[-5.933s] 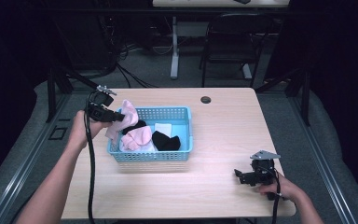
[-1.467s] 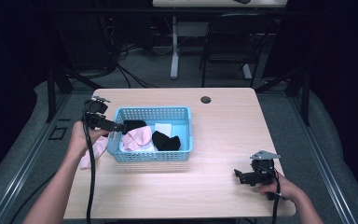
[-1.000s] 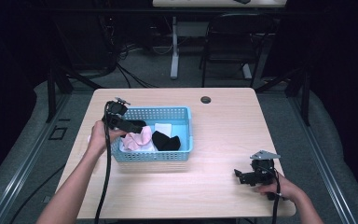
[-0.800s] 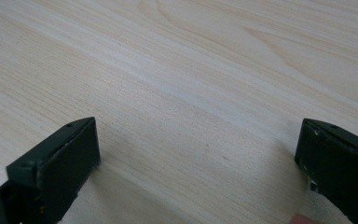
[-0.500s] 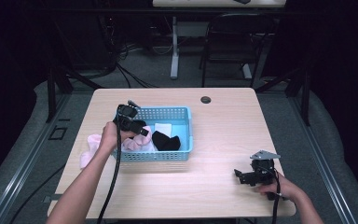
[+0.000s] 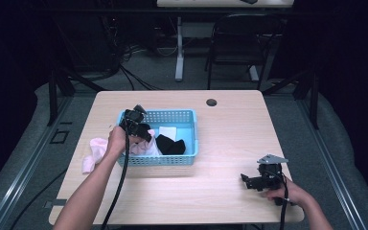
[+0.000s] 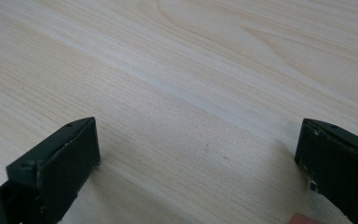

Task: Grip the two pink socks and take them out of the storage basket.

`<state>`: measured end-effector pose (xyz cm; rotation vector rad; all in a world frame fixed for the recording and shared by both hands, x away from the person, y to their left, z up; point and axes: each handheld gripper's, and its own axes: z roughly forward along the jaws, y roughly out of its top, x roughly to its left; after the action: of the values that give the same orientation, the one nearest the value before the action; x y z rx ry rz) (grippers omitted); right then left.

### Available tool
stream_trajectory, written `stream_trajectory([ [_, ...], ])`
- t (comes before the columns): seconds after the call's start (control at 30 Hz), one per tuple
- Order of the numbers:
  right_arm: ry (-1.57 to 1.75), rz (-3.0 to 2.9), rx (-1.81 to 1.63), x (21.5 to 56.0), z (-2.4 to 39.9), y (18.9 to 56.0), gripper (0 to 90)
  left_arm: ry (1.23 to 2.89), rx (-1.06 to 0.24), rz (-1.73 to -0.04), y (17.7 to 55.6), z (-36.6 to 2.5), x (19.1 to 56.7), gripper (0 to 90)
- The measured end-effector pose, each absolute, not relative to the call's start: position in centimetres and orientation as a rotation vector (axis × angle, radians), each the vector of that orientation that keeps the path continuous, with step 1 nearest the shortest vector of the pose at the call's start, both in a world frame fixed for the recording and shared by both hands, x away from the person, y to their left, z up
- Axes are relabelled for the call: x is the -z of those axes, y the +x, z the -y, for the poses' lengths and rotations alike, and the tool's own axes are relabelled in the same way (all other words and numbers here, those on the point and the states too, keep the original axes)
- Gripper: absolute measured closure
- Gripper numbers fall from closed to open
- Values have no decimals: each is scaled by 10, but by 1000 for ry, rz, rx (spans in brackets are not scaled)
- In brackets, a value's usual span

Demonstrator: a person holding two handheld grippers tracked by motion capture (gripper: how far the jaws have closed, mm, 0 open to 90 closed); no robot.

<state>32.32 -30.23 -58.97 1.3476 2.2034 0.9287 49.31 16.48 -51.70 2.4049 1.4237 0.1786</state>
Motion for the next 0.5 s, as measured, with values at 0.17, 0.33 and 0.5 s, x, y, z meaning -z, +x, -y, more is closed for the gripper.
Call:
stream_trajectory([
  [0.17,1348,-2204,-929,590,302,323,0,2411,-189,-1441,494,-166,517,397],
  [0.33,1348,-2204,-929,590,302,323,0,2399,-206,-1457,493,-174,513,427],
  [0.5,1347,-2204,-929,590,302,323,0,2394,-205,-1468,493,-179,514,427],
])
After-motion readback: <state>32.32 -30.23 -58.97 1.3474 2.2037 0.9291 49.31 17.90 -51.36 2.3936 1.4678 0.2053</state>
